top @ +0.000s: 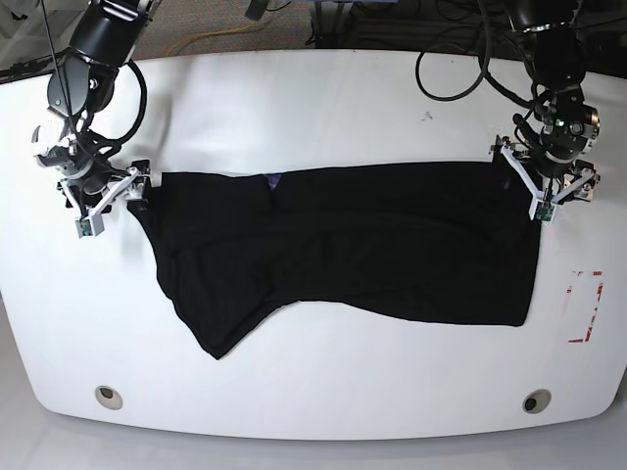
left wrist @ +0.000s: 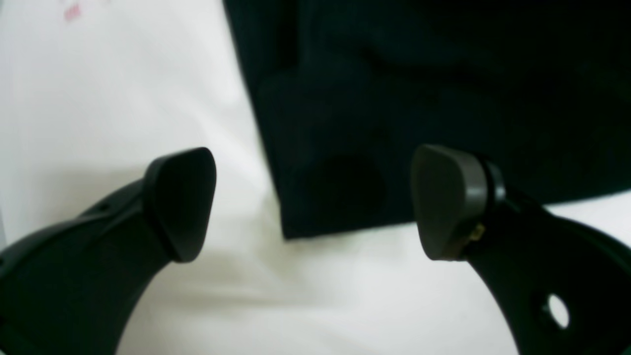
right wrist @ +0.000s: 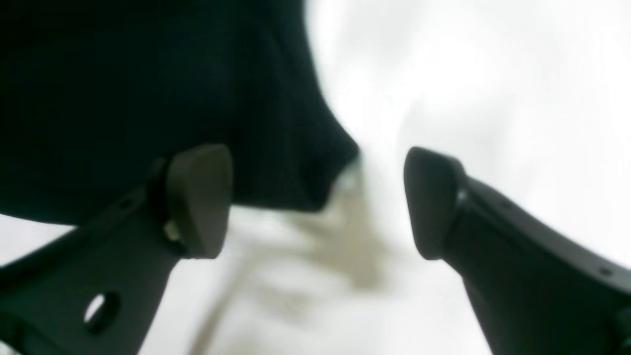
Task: Fold the T-shirt properly
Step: 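Release and regrasp the shirt edge with both grippers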
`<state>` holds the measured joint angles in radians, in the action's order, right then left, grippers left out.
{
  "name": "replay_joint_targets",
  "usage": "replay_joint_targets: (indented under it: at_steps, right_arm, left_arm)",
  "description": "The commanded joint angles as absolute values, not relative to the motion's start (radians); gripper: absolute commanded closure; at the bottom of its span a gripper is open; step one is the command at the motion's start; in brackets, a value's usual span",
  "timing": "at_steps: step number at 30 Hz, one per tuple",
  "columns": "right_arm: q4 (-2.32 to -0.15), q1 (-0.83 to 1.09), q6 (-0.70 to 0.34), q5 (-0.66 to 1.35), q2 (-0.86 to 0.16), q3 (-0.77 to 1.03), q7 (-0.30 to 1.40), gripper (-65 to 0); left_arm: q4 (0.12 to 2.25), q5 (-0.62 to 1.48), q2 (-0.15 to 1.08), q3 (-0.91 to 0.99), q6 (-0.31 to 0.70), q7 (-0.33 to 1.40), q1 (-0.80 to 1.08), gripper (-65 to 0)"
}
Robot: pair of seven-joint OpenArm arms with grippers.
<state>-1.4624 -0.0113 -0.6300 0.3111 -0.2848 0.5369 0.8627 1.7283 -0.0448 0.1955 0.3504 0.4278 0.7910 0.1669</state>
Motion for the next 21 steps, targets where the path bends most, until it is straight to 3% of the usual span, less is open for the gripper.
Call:
replay_joint_targets:
  at_steps: [1,9,11,17,21]
  right_arm:
    - [-1.428,-0.033,-0.641,0.334,-0.303,0.527,0.834,-48.8]
    - [-1.307,-0.054,-0.641,0.332,-0.298,0.524,0.777,-48.7]
    - [-1.283,-0.067,-0.641,0.334,-0.297,0.524,0.768,-46.0]
    - [-1.241,-0.068,-0.641,0.337,-0.295,0.524,0.727,-23.1]
    - [-1.242,-0.067,-0.679,0.332,-0.295,0.524,0.727,-3.8]
  left_arm:
    - [1.745,-0.004,0.208,0.355,0.421,0.705,0.196,-59.0]
    - [1.629,-0.007,0.208,0.355,0.417,0.613,0.208,-59.0]
    - [1.610,-0.007,0.209,0.355,0.415,0.596,0.206,-59.0]
    - [1.517,-0.007,0.222,0.357,0.415,0.581,0.171,-58.3]
    - [1.526,-0.007,0.222,0.357,0.417,0.584,0.176,-44.6]
